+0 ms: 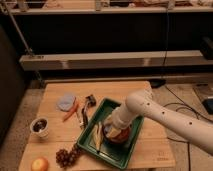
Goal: Place sponge in red bowl
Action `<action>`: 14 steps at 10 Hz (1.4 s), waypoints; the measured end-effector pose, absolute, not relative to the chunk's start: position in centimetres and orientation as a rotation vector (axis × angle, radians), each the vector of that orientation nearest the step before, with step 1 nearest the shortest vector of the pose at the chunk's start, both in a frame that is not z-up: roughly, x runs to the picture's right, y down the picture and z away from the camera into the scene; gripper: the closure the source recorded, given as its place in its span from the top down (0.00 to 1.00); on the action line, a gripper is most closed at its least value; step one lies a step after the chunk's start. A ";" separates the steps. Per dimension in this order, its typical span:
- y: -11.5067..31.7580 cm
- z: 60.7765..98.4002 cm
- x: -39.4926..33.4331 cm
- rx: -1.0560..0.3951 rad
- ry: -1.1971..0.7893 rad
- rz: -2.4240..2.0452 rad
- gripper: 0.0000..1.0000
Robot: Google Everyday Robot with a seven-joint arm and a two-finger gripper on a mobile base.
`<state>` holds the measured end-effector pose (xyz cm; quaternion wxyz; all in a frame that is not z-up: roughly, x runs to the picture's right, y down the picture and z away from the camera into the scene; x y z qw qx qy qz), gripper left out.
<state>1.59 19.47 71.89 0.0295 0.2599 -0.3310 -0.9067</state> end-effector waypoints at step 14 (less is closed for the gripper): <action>19.5 71.9 1.6 0.801 -1.020 -2.796 0.80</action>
